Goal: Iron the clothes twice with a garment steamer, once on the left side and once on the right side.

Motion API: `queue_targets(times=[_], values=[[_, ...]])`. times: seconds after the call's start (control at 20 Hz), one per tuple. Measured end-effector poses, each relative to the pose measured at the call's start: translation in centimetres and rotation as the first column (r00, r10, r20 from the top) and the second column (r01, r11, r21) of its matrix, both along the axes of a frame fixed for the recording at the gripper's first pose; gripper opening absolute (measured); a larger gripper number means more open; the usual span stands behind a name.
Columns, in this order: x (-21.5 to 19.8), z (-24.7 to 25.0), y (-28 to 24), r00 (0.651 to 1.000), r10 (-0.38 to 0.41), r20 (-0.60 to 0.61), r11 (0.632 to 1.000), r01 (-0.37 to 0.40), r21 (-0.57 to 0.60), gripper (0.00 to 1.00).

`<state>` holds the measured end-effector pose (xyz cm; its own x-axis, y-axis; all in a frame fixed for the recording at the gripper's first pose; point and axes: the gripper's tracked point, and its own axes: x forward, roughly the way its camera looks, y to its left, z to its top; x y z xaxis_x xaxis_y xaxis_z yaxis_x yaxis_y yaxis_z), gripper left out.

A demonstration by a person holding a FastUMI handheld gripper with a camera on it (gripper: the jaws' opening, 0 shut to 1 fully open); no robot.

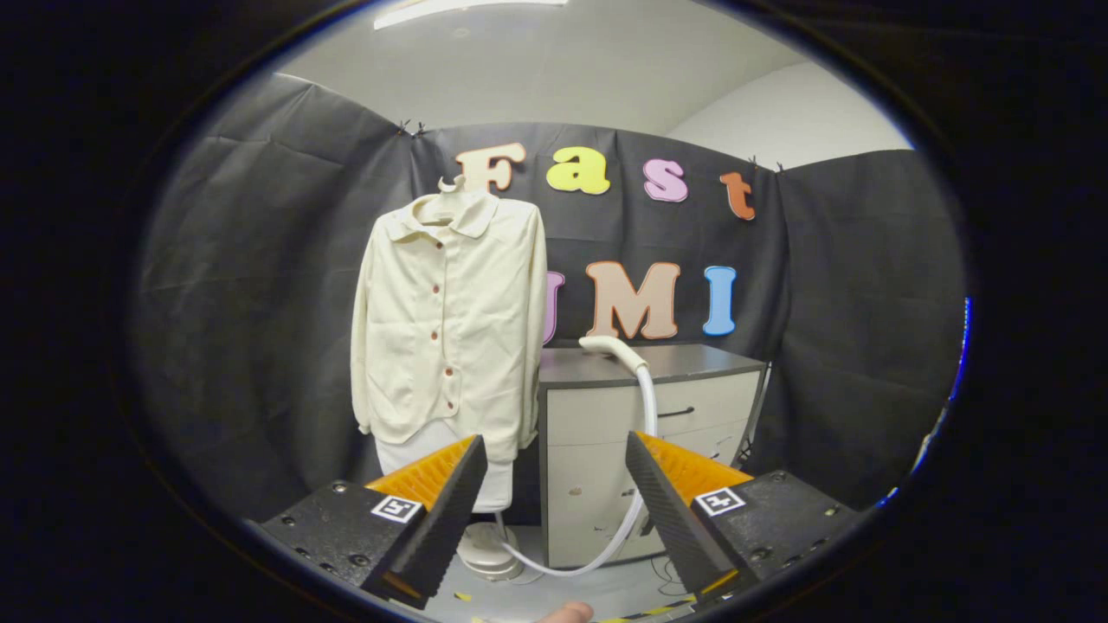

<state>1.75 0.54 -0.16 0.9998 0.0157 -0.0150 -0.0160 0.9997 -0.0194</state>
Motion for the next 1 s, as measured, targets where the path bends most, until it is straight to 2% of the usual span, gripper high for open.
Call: queue_targets(times=[0.6,1.0], values=[[5.1,2.4,-1.7,0.999,-0.035,0.003,0.999,0.035,-0.018,0.99],[13.1,5.3,-5.0,0.996,-0.093,-0.011,0.996,0.093,0.018,0.99]])
